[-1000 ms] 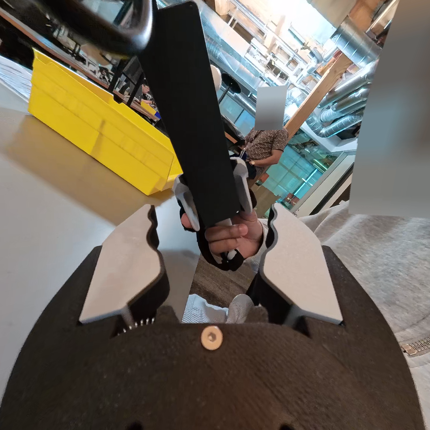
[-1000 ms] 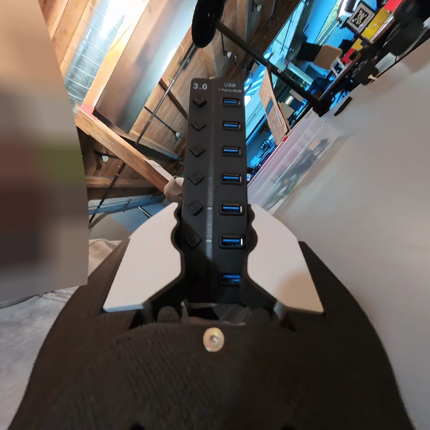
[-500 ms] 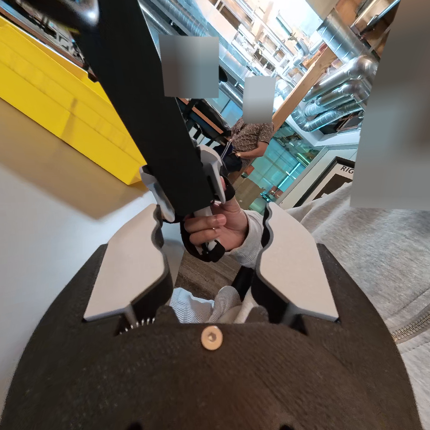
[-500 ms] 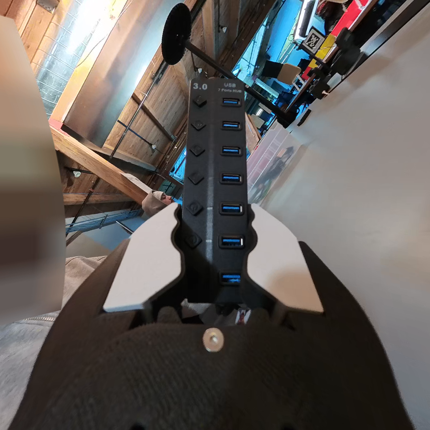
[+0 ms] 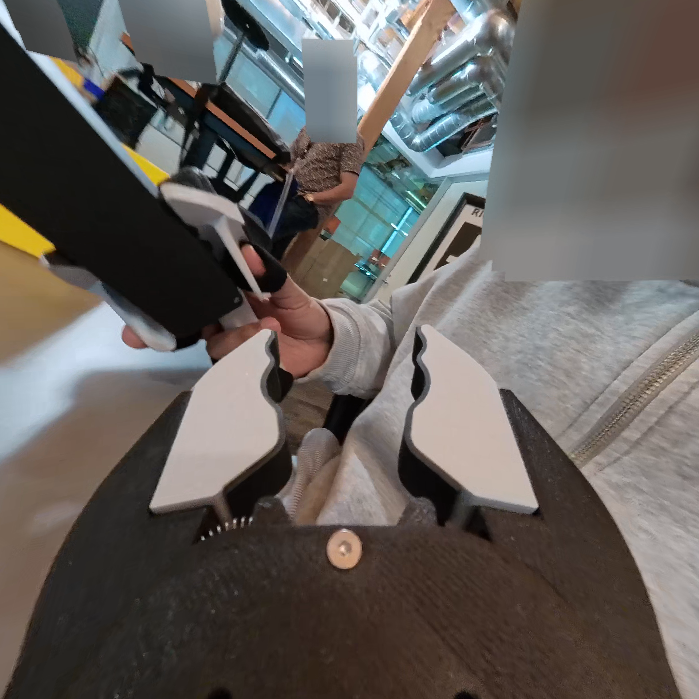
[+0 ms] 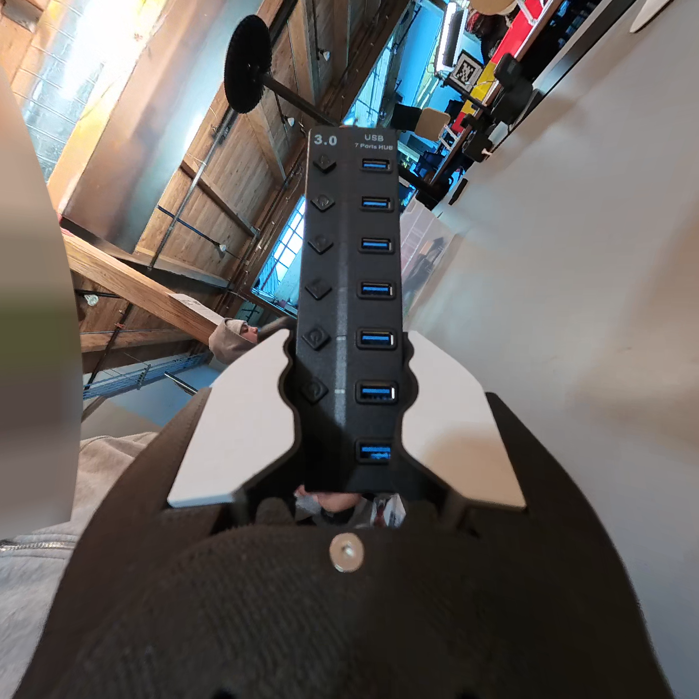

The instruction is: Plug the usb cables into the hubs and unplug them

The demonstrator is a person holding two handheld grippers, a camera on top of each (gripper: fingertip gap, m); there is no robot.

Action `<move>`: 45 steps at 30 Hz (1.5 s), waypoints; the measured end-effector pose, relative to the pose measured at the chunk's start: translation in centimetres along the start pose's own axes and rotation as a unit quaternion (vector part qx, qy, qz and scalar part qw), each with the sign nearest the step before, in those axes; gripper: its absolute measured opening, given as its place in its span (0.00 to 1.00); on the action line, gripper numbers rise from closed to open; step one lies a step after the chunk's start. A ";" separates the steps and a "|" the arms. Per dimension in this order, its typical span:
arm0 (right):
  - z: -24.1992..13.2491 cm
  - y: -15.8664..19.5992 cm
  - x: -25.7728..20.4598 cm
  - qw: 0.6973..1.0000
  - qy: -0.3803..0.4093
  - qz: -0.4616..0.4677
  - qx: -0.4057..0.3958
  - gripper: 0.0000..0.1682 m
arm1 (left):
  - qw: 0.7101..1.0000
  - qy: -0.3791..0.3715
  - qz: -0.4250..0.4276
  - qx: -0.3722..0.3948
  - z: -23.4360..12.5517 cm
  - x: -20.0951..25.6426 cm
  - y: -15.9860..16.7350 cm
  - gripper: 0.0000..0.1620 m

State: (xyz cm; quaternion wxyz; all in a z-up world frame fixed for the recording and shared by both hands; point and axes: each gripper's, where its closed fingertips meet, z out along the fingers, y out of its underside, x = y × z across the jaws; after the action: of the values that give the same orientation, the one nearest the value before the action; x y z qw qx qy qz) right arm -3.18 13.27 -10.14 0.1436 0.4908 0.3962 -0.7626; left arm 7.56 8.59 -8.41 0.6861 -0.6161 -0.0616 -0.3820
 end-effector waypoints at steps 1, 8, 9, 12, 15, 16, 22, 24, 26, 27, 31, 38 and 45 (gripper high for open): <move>0.1 0.2 0.0 1.000 0.003 -0.003 -0.006 0.32 | 1.000 -0.010 0.023 0.009 -0.1 0.0 -0.4 0.43; 1.1 2.7 -0.1 0.995 0.024 -0.055 -0.075 0.32 | 0.988 -0.088 0.055 0.115 -2.3 -1.4 -4.6 0.47; 1.3 3.1 -0.3 0.994 0.023 -0.065 -0.087 0.32 | 0.987 -0.105 0.044 0.114 -2.6 -2.3 -4.6 0.48; 1.8 4.4 -1.0 0.987 0.014 -0.102 -0.123 0.32 | 0.982 -0.143 0.011 0.124 -3.5 -4.1 -4.7 0.51; 2.2 5.7 -1.6 0.978 0.011 -0.141 -0.155 0.32 | 0.978 -0.151 -0.011 0.141 -4.0 -4.7 -5.1 0.51; 2.3 5.9 -1.7 0.976 0.011 -0.150 -0.158 0.32 | 0.978 -0.153 -0.009 0.142 -4.1 -4.8 -5.1 0.50; 2.2 5.8 -1.6 0.979 0.008 -0.133 -0.152 0.32 | 0.978 -0.165 -0.010 0.128 -3.8 -5.1 -4.5 0.53; 2.4 6.0 -2.0 0.978 0.003 -0.143 -0.153 0.32 | 0.979 -0.165 -0.017 0.116 -3.4 -5.3 -4.0 0.54; 2.5 6.6 -2.3 0.974 -0.003 -0.157 -0.166 0.32 | 0.980 -0.162 -0.020 0.113 -3.2 -5.2 -3.8 0.54; 2.6 6.9 -2.4 0.972 -0.005 -0.159 -0.173 0.32 | 0.980 -0.162 -0.018 0.112 -3.1 -5.1 -3.8 0.54; 2.8 7.6 -2.7 0.972 -0.019 -0.146 -0.182 0.32 | 0.979 -0.163 0.000 0.121 -3.1 -4.9 -4.0 0.47; 2.9 8.9 -3.1 0.967 -0.037 -0.138 -0.210 0.32 | 0.984 -0.139 -0.011 0.109 -2.6 -4.4 -3.6 0.47; 2.9 9.1 -3.5 0.963 -0.047 -0.154 -0.214 0.32 | 0.984 -0.140 0.000 0.110 -2.9 -4.4 -3.6 0.37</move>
State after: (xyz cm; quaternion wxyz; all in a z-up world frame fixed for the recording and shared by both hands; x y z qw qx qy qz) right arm 2.13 4.66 -10.76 0.1448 0.3456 0.6138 -0.6949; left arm 1.24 8.12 -8.68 0.7346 -0.5839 -0.1987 -0.2826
